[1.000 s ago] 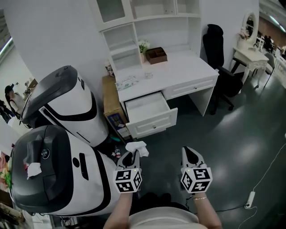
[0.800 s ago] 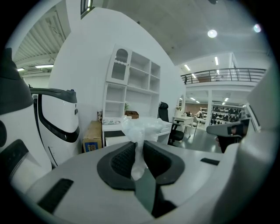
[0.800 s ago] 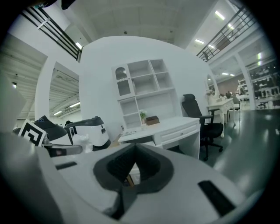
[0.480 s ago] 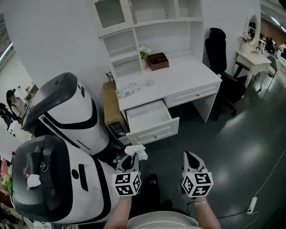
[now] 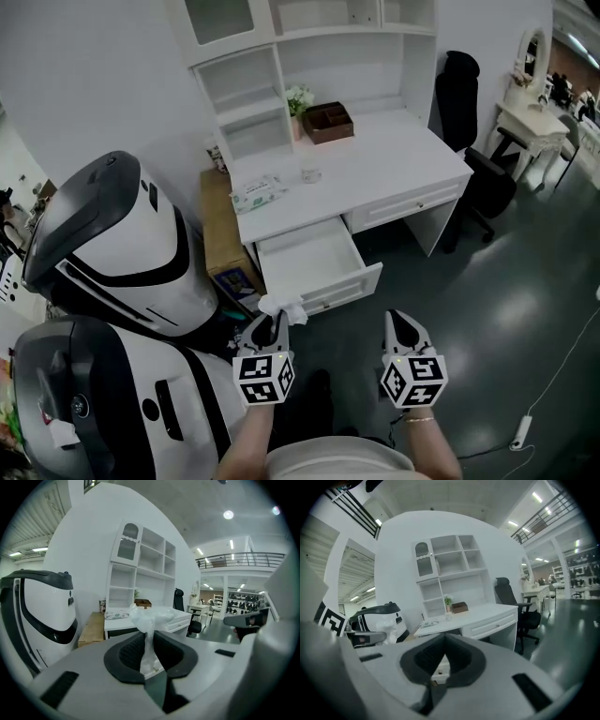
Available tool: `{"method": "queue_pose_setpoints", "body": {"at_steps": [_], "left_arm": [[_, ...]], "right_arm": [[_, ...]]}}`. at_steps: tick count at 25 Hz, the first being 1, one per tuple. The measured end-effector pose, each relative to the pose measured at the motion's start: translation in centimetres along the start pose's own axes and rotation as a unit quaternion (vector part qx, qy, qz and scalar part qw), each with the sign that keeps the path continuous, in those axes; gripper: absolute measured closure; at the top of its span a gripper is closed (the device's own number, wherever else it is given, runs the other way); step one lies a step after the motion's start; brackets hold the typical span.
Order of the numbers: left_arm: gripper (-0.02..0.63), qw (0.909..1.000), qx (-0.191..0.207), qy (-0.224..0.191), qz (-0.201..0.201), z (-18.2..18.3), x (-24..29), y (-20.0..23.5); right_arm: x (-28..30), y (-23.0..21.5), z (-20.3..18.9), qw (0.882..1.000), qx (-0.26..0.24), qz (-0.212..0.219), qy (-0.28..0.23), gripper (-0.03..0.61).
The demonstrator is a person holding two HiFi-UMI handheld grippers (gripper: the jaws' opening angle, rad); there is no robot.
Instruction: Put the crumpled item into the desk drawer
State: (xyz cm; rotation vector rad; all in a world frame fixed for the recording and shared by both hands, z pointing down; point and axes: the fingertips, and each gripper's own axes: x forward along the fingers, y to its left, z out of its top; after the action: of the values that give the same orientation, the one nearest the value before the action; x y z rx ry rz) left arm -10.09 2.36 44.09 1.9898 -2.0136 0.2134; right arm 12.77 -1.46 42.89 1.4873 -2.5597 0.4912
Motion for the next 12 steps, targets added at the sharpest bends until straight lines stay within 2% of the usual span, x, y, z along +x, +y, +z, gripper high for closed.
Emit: {"method": "queue_pose_setpoints", "body": {"at_steps": [12], "left_arm": [[0.563, 0.9997, -0.003, 0.003, -0.026, 4.0, 9.7, 6.4]], "right_arm": [[11.2, 2.0, 3.8, 1.0, -0.01, -0.023, 0.001, 0.577]]}}
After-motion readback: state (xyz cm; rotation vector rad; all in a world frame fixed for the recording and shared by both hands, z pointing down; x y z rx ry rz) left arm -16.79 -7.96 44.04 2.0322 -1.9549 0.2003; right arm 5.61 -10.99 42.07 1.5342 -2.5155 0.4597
